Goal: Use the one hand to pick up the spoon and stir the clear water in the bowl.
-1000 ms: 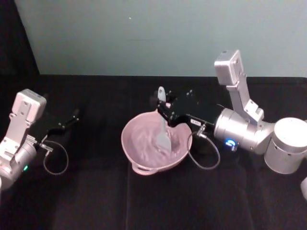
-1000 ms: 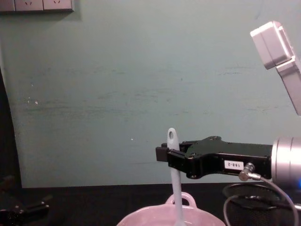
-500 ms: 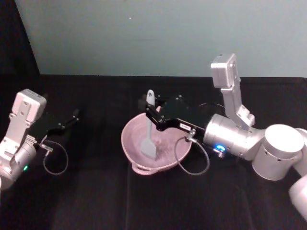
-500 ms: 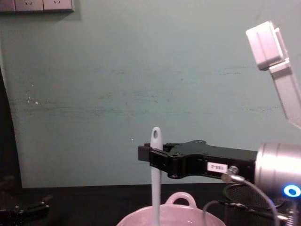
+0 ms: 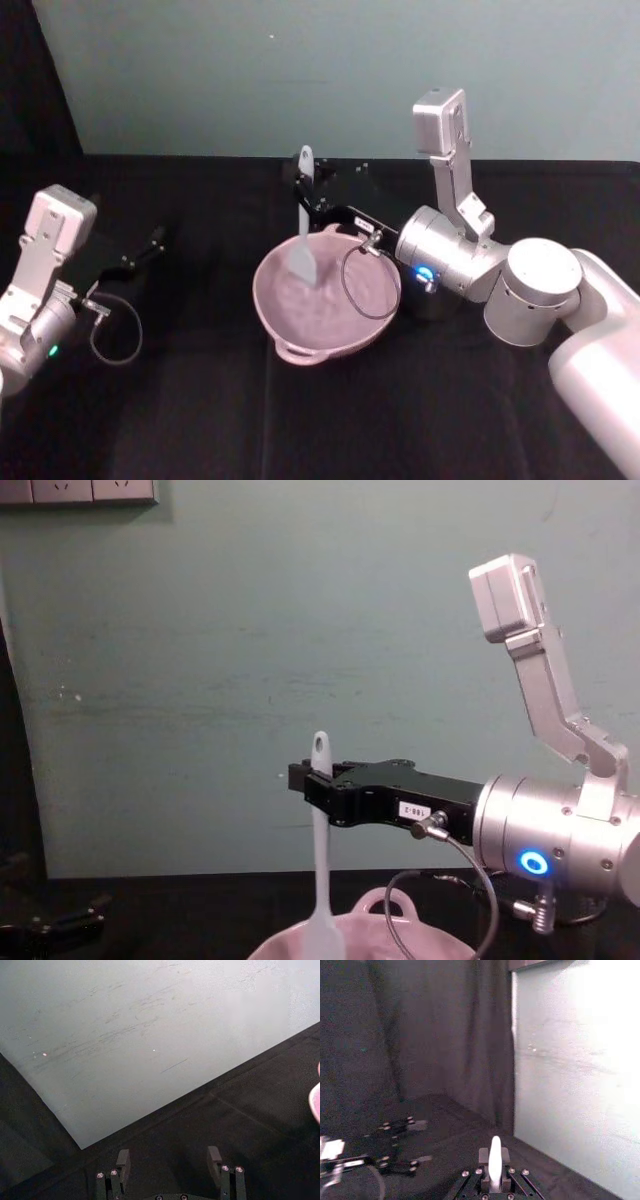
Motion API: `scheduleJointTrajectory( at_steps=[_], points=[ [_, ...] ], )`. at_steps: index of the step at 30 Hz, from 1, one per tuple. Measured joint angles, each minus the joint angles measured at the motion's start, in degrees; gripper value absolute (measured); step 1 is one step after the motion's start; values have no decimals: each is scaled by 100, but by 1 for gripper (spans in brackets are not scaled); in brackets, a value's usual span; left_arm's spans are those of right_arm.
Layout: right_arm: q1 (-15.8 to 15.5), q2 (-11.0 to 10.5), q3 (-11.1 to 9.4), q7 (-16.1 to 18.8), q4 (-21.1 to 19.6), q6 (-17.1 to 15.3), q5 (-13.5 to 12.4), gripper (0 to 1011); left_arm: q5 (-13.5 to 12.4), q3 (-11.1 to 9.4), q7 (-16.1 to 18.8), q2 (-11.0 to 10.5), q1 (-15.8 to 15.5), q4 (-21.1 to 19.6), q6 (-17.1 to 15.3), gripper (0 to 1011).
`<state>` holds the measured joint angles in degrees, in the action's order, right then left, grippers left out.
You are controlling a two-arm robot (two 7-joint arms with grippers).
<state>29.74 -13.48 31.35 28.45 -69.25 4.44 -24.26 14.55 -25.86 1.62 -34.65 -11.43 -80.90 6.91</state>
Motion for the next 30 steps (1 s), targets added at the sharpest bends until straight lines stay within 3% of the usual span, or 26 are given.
scheduleJointTrajectory(
  at_steps=[8,14,22,30],
  points=[
    [38,0,-137,-279,85,151,330,121,0,0,0,0,0,0,0,1011],
    [-185,-267,-289,-309,-330,-16,423,121,0,0,0,0,0,0,0,1011],
    [-588,-574,-399,-106,-974,-356,338,121,0,0,0,0,0,0,0,1011],
    [-938,-716,-334,161,-1556,-510,77,121,0,0,0,0,0,0,0,1011]
  ],
)
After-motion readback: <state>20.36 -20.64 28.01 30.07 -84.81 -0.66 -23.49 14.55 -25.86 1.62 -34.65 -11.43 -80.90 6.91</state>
